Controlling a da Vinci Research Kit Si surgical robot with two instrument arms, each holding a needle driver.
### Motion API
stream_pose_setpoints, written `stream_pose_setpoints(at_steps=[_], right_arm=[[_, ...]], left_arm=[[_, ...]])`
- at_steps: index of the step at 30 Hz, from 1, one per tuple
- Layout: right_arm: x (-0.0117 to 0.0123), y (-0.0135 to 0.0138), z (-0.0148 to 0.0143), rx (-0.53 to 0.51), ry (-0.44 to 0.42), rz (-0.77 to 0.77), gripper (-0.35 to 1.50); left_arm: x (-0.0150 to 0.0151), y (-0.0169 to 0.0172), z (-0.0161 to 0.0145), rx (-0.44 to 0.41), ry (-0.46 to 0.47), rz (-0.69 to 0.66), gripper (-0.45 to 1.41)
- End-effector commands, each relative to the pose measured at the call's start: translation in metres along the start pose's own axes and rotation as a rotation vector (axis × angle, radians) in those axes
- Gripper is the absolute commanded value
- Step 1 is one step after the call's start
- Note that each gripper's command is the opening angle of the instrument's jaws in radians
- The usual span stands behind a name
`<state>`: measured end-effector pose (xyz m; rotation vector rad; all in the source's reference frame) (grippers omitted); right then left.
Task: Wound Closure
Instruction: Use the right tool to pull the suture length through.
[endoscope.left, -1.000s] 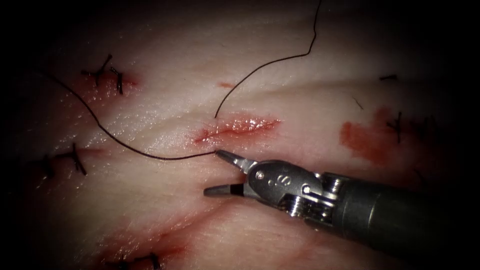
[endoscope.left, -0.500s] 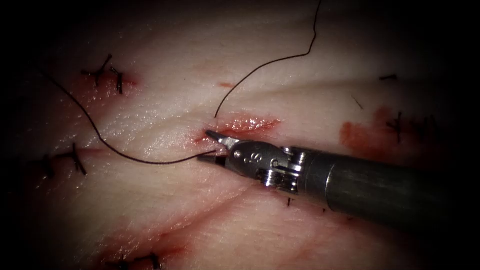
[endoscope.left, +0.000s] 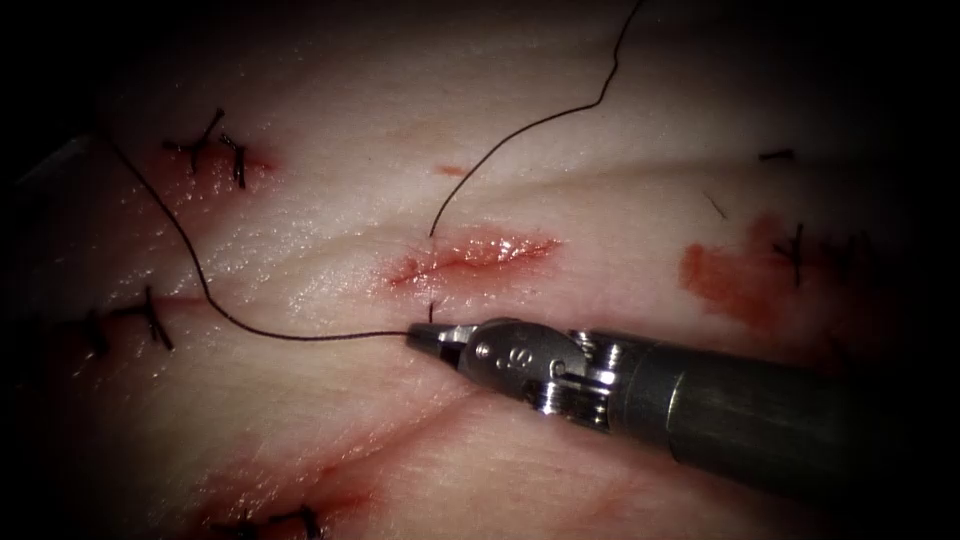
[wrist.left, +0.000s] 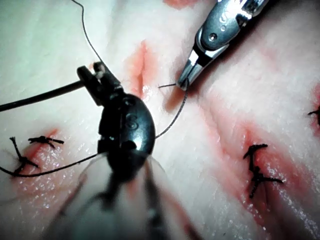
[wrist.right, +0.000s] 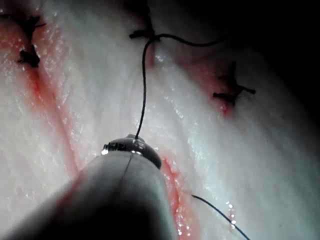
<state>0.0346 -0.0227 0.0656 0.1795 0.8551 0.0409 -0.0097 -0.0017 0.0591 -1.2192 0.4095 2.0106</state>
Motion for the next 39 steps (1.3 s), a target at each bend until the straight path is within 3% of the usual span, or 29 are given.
stream_pose_setpoints(at_steps=[1, 7, 8, 9, 13, 16, 19, 22, 27, 33, 39], right_arm=[[0.0026, -0.0015, 0.0, 0.029, -0.001, -0.009, -0.35], [0.0092, -0.0083, -0.0016, 0.154, -0.022, -0.018, -0.35], [0.0116, -0.0107, -0.0019, 0.181, -0.032, -0.009, -0.35], [0.0116, -0.0107, -0.0019, 0.181, -0.032, -0.009, -0.35], [0.0154, -0.0138, -0.0022, 0.209, -0.018, -0.004, -0.35], [0.0168, -0.0141, -0.0016, 0.182, 0.06, 0.024, -0.35], [0.0167, -0.0129, -0.0011, 0.128, 0.116, 0.045, 1.0], [0.0159, -0.0104, -0.001, 0.05, 0.155, 0.08, 1.45], [0.0145, -0.0066, -0.0035, -0.058, 0.221, 0.11, 1.48], [0.0133, -0.0045, -0.007, -0.11, 0.216, 0.084, 1.48], [0.0104, -0.0027, -0.007, -0.153, 0.187, 0.026, 1.47]], left_arm=[[-0.0001, 0.0009, 0.0012, -0.01, 0.001, 0.005, -0.45], [0.0, 0.0048, 0.0041, -0.073, -0.009, 0.037, -0.45], [-0.0002, 0.0058, 0.005, -0.086, -0.019, 0.047, -0.45], [-0.0002, 0.0058, 0.005, -0.086, -0.019, 0.047, -0.45], [-0.001, 0.0067, 0.0058, -0.1, -0.037, 0.058, -0.45], [-0.0017, 0.0067, 0.0059, -0.108, -0.053, 0.066, -0.45], [-0.0021, 0.0065, 0.0058, -0.112, -0.053, 0.068, -0.45], [-0.0022, 0.0061, 0.0055, -0.111, -0.054, 0.07, -0.45], [-0.0025, 0.0058, 0.0055, -0.103, -0.067, 0.074, -0.45], [-0.0031, 0.0059, 0.0057, -0.099, -0.085, 0.081, -0.45], [-0.0034, 0.0058, 0.0058, -0.1, -0.094, 0.085, -0.45]])
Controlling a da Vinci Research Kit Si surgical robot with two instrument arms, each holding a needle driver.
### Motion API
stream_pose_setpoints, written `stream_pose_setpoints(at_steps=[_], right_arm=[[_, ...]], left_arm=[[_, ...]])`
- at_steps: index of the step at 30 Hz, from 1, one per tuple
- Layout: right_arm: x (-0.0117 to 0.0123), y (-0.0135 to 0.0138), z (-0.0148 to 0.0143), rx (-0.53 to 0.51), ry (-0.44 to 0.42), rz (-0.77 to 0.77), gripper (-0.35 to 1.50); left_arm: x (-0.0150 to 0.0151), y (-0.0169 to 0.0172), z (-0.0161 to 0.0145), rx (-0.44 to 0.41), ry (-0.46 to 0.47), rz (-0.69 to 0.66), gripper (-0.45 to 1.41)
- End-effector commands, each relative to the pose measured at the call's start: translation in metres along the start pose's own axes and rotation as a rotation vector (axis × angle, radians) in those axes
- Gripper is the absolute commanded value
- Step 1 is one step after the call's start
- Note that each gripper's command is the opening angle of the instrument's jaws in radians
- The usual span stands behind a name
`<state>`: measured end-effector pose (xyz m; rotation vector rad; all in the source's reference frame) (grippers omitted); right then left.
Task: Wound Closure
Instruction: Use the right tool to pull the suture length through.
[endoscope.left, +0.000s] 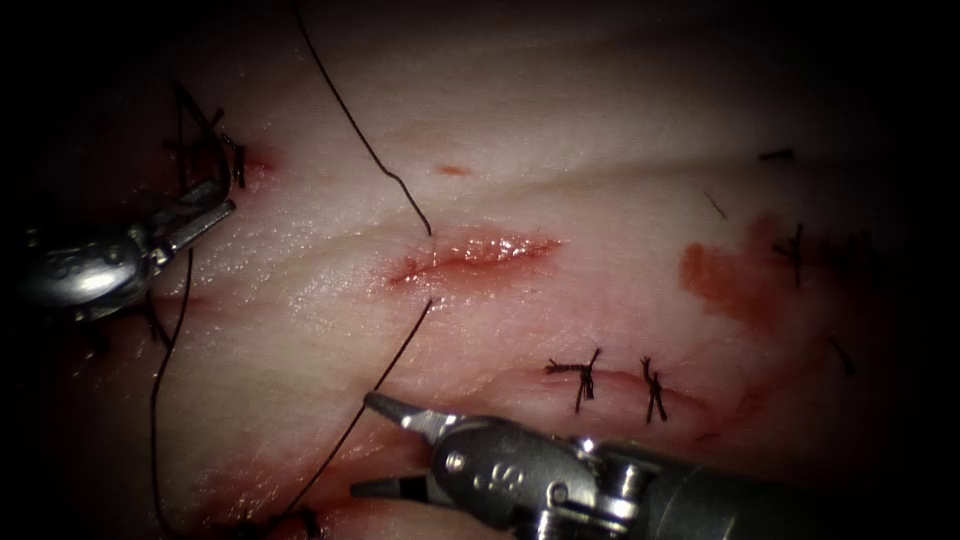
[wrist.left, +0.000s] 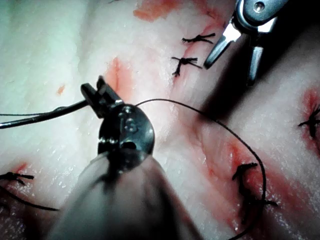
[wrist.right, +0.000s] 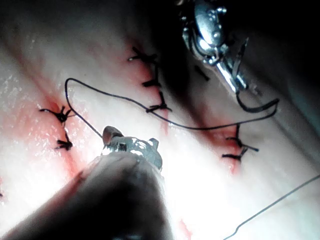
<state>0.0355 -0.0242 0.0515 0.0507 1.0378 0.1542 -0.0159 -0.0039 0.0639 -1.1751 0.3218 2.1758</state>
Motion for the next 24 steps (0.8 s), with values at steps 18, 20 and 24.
stream_pose_setpoints(at_steps=[18, 20, 24], right_arm=[[-0.0145, 0.0075, 0.0085, -0.009, -0.138, -0.269, 1.45], [-0.0148, 0.0074, 0.009, -0.002, -0.134, -0.272, 1.43], [-0.0148, 0.0072, 0.0095, 0.002, -0.132, -0.272, 1.32]], left_arm=[[-0.0002, 0.0003, 0.0008, -0.001, -0.005, 0.002, -0.45], [-0.0002, 0.0003, 0.0008, -0.001, -0.005, 0.002, -0.45], [-0.0002, 0.0003, 0.0008, -0.001, -0.005, 0.002, -0.45]])
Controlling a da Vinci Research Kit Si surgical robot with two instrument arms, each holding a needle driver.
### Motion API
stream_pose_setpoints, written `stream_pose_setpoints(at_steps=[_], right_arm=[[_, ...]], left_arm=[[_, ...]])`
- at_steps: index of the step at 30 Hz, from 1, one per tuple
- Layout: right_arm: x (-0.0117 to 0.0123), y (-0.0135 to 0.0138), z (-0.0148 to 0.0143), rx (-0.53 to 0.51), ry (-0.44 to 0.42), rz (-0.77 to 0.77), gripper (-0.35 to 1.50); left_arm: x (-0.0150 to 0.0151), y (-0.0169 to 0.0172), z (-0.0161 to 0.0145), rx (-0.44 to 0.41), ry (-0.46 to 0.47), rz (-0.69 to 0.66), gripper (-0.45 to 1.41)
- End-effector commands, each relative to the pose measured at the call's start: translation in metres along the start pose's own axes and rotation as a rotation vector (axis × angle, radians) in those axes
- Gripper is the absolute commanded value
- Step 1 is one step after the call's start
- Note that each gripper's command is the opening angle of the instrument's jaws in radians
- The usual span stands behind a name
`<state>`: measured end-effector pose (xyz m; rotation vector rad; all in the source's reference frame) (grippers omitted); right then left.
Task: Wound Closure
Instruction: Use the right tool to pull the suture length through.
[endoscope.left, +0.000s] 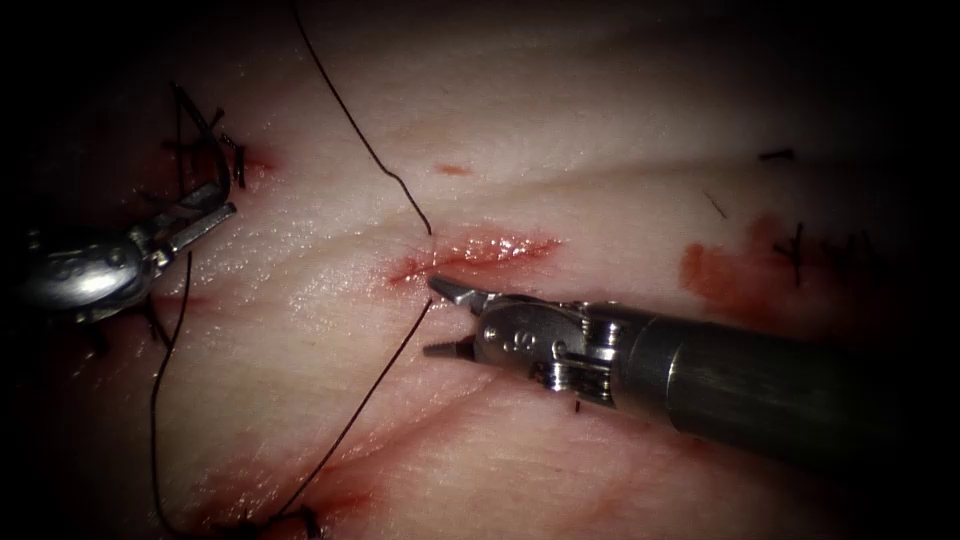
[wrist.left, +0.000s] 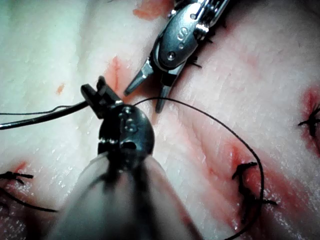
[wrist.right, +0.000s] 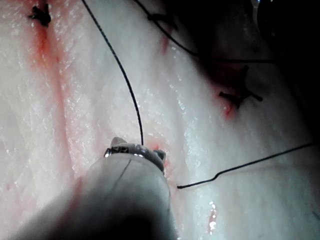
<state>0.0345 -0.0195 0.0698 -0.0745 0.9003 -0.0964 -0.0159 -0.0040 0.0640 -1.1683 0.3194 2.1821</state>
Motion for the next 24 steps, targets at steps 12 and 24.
stream_pose_setpoints(at_steps=[12, 24], right_arm=[[0.001, 0.0, 0.0004, 0.059, -0.044, -0.068, -0.35], [0.0055, -0.0029, -0.0038, 0.094, 0.0, -0.125, -0.35]], left_arm=[[-0.0001, 0.0003, 0.0008, 0.001, 0.0, 0.001, -0.45], [-0.0005, 0.0004, 0.001, 0.0, -0.006, 0.004, -0.45]])
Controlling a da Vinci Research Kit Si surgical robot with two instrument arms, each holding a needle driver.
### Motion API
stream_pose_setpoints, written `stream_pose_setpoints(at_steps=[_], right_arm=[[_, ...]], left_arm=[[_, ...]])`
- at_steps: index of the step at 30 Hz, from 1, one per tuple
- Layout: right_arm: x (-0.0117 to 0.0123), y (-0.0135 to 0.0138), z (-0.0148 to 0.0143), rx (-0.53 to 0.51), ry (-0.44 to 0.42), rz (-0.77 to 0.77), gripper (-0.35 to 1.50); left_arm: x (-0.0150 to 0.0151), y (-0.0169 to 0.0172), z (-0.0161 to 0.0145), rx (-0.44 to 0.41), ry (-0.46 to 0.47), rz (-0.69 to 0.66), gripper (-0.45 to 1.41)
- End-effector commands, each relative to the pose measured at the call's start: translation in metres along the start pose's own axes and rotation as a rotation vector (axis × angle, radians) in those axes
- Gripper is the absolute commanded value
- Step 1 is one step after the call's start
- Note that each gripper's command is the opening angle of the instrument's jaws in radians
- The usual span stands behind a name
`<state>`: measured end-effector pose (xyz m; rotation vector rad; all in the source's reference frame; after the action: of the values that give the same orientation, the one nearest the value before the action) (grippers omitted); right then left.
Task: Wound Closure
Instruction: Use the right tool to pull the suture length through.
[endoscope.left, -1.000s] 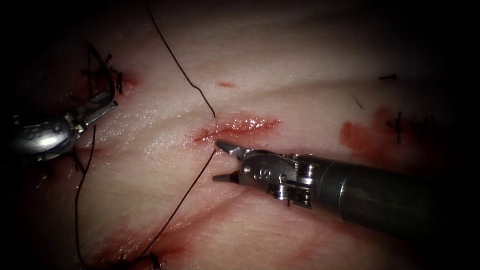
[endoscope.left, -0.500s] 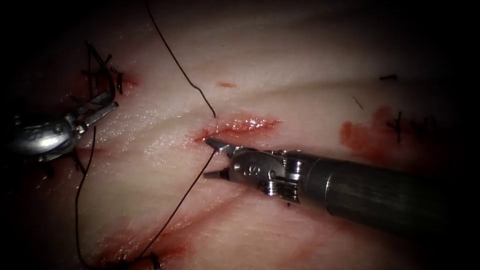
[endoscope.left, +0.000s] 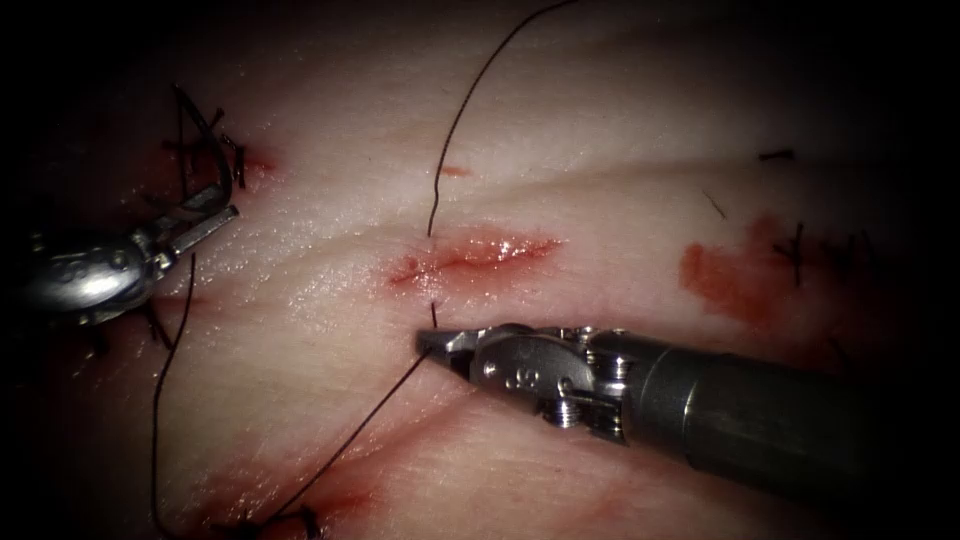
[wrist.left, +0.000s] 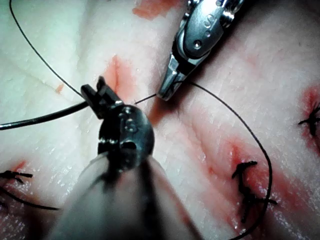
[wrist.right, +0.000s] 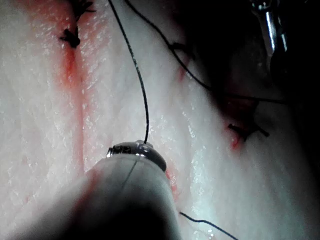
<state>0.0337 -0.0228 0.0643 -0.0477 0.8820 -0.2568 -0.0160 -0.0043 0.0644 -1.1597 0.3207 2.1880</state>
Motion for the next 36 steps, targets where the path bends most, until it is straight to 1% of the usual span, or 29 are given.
stream_pose_setpoints(at_steps=[1, 6, 7, 8, 9, 10, 11, 12, 17, 21, 24, 25, 27, 29, 33, 36], right_arm=[[0.0021, -0.0006, -0.0001, 0.003, 0.008, 0.017, -0.35], [0.0067, -0.0043, -0.002, -0.01, -0.015, 0.054, -0.35], [0.0077, -0.0051, -0.0024, -0.012, -0.016, 0.064, -0.35], [0.0092, -0.0061, -0.003, -0.01, -0.015, 0.07, -0.35], [0.0092, -0.0061, -0.003, -0.01, -0.015, 0.07, -0.35], [0.0114, -0.0074, -0.0037, 0.006, -0.003, 0.083, -0.35], [0.0114, -0.0074, -0.0037, 0.006, -0.003, 0.083, -0.35], [0.0122, -0.0079, -0.004, 0.026, 0.011, 0.099, -0.35], [0.0132, -0.0087, -0.0043, 0.053, 0.014, 0.126, -0.35], [0.0131, -0.0084, -0.0043, 0.077, 0.03, 0.148, -0.33], [0.0129, -0.0077, -0.0042, 0.073, 0.07, 0.216, 1.23], [0.0129, -0.0074, -0.0042, 0.065, 0.084, 0.231, 1.36], [0.0126, -0.0069, -0.0045, 0.034, 0.12, 0.264, 1.48], [0.0119, -0.006, -0.0057, 0.001, 0.143, 0.283, 1.48], [0.0101, -0.0043, -0.0087, -0.037, 0.117, 0.305, 1.48], [0.0077, -0.0027, -0.0118, -0.069, 0.085, 0.268, 1.48]], left_arm=[[-0.0001, 0.0002, 0.0008, -0.002, 0.001, 0.001, -0.45], [-0.0001, 0.0003, 0.0009, -0.002, -0.001, 0.001, -0.45], [-0.0001, 0.0003, 0.0009, -0.002, -0.001, 0.001, -0.45], [0.0, 0.0003, 0.0009, -0.001, -0.001, 0.001, -0.45], [0.0, 0.0003, 0.0009, -0.001, -0.001, 0.001, -0.45], [0.0, 0.0003, 0.0009, -0.001, -0.002, 0.001, -0.45], [0.0, 0.0003, 0.0009, -0.001, -0.002, 0.001, -0.45], [0.0, 0.0003, 0.0009, -0.001, -0.002, 0.001, -0.45], [0.0, 0.0004, 0.0009, -0.001, -0.002, 0.001, -0.45], [0.0, 0.0004, 0.0009, -0.001, -0.002, 0.001, -0.45], [0.0, 0.0004, 0.0009, -0.002, -0.004, 0.001, -0.45], [0.0, 0.0004, 0.0009, -0.002, -0.004, 0.001, -0.45], [0.0, 0.0004, 0.0009, -0.002, -0.004, 0.001, -0.45], [0.0, 0.0004, 0.0009, -0.002, -0.004, 0.001, -0.45], [0.0, 0.0003, 0.0009, -0.002, -0.004, 0.001, -0.45], [0.0, 0.0003, 0.0009, -0.003, -0.007, 0.002, -0.45]])
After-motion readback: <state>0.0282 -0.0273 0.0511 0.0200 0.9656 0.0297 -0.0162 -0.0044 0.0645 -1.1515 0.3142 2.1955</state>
